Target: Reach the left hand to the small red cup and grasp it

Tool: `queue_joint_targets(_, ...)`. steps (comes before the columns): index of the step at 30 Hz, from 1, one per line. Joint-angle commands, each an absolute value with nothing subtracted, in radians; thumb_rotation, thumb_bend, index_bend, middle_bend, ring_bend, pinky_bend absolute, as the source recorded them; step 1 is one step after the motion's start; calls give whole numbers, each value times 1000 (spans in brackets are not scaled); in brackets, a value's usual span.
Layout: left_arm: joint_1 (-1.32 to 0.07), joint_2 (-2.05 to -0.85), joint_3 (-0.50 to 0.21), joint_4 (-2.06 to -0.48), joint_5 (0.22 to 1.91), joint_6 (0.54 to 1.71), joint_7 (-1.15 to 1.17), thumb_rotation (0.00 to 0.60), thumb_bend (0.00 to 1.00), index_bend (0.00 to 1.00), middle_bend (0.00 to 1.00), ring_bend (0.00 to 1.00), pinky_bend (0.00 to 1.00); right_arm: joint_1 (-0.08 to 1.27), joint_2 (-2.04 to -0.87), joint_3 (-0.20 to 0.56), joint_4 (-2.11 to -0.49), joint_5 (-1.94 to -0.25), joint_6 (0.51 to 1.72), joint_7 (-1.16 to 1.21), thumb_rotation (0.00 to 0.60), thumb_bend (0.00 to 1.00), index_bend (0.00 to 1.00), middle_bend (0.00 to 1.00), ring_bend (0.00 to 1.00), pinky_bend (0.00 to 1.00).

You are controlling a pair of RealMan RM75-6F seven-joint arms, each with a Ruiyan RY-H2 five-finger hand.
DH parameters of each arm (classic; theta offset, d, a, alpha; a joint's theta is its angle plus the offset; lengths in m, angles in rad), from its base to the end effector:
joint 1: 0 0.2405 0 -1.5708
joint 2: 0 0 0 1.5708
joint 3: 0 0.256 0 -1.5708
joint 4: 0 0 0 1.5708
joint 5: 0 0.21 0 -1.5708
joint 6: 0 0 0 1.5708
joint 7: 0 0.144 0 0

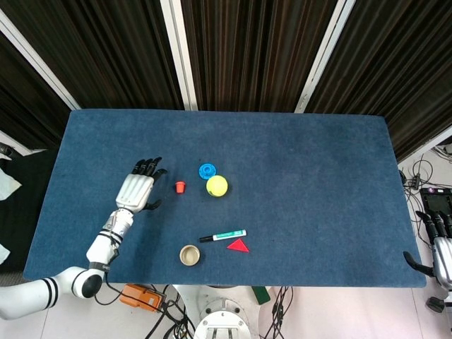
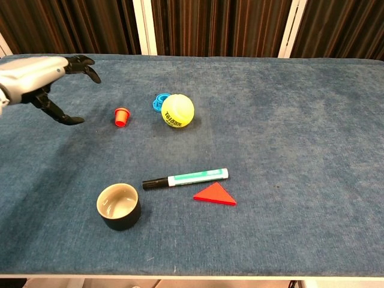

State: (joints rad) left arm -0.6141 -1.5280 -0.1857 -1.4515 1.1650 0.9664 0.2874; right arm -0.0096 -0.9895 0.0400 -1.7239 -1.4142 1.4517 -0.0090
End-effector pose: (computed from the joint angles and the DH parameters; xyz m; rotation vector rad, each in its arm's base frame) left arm -0.1925 0.3308 -0.0040 -1.7784 -1.0188 -0.8888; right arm -0.3268 -0.1471 0.1886 1.2881 -1.0036 0.7499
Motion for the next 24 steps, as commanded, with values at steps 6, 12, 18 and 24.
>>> queue_joint_targets(6,-669,-1620,-194,-1398,1092,928,346,600,184,247,0,0,55,-12,-987,41,-1723,-1414,1455,-4,600,401,172,135,38,0)
queue_joint_targets(12,-702,-1670,-196,-1330,1067,906,360,600,184,260,0,0,55,-8,-984,39,-1719,-1416,1447,0,600,401,173,135,38,0)
queue_joint_targets(18,-723,-1696,-204,-1276,1047,892,356,600,184,286,0,0,55,-6,-982,40,-1718,-1413,1443,3,600,400,173,135,38,0)
queue_joint_targets(24,-738,-1706,-209,-1242,1038,882,348,600,199,328,0,0,55,-5,-983,41,-1718,-1410,1440,0,600,401,173,135,38,0)
